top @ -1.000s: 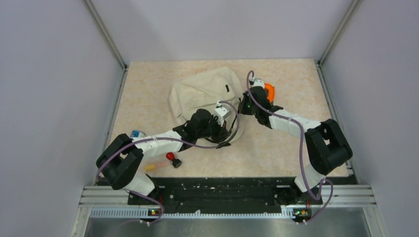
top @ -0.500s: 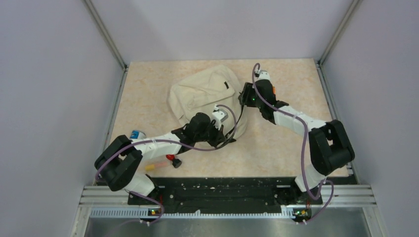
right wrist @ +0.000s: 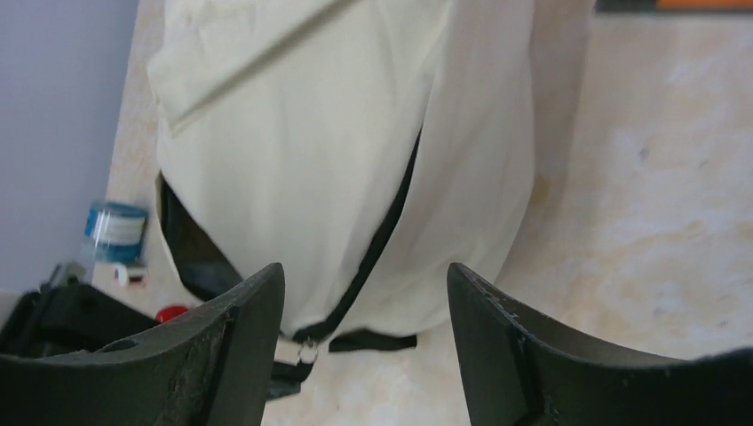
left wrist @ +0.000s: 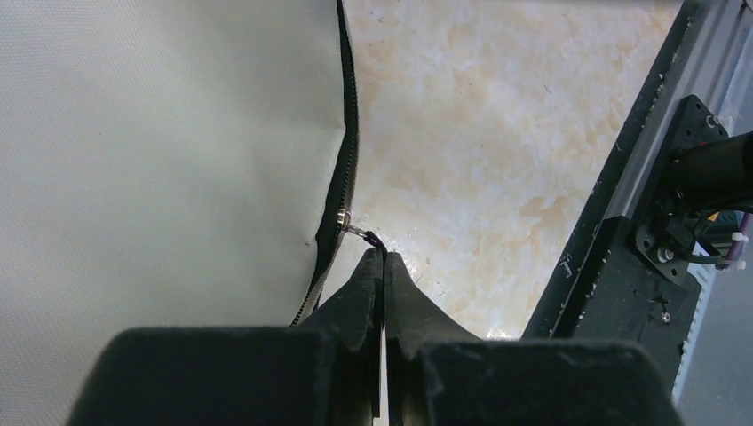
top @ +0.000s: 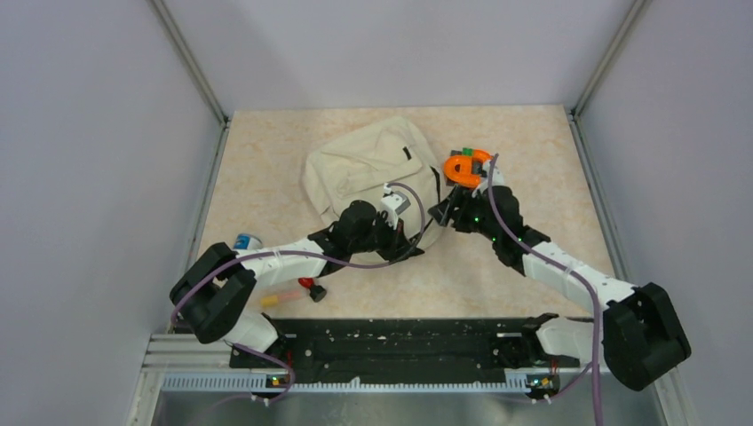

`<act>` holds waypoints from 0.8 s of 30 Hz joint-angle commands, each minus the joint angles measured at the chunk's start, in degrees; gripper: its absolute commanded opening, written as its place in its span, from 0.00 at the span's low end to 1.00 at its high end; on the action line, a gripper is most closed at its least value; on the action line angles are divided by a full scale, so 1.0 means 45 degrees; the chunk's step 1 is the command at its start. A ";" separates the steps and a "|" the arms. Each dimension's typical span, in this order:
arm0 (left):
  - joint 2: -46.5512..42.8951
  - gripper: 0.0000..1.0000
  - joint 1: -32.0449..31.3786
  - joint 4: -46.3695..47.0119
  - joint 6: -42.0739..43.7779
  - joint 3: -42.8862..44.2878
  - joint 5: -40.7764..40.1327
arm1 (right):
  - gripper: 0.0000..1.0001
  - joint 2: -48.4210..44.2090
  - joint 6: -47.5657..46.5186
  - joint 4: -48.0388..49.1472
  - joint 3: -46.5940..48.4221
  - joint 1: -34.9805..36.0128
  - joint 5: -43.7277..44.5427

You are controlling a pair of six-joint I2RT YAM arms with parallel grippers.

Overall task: Pack the student bag
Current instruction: Zip the student bag at the center of the board.

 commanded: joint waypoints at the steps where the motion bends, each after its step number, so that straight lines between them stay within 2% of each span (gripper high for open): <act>1: -0.0111 0.00 -0.0081 0.0882 -0.0213 0.0347 0.0488 | 0.67 0.0090 0.1364 0.0922 -0.0409 0.1459 -0.0405; 8: -0.0220 0.00 -0.0076 0.1170 -0.0379 0.0235 0.0410 | 0.67 0.1468 0.1982 0.2550 -0.0629 0.1968 -0.0630; 12: -0.0398 0.00 -0.0077 0.1058 -0.0274 0.0195 0.0243 | 0.67 0.1930 0.1662 0.2267 -0.0244 0.1987 -0.0372; 15: -0.0469 0.00 -0.0081 0.0926 -0.0180 0.0253 0.0208 | 0.63 0.2066 0.1567 0.2162 -0.0223 0.1987 -0.0168; 21: -0.0646 0.00 -0.0074 0.0610 -0.0067 0.0267 0.0013 | 0.30 0.1666 0.1592 0.2351 -0.0506 0.1987 0.0744; 24: -0.0931 0.00 -0.0077 0.0720 -0.0006 0.0084 -0.0103 | 0.09 0.1203 0.1087 0.2289 -0.0290 0.1987 0.1453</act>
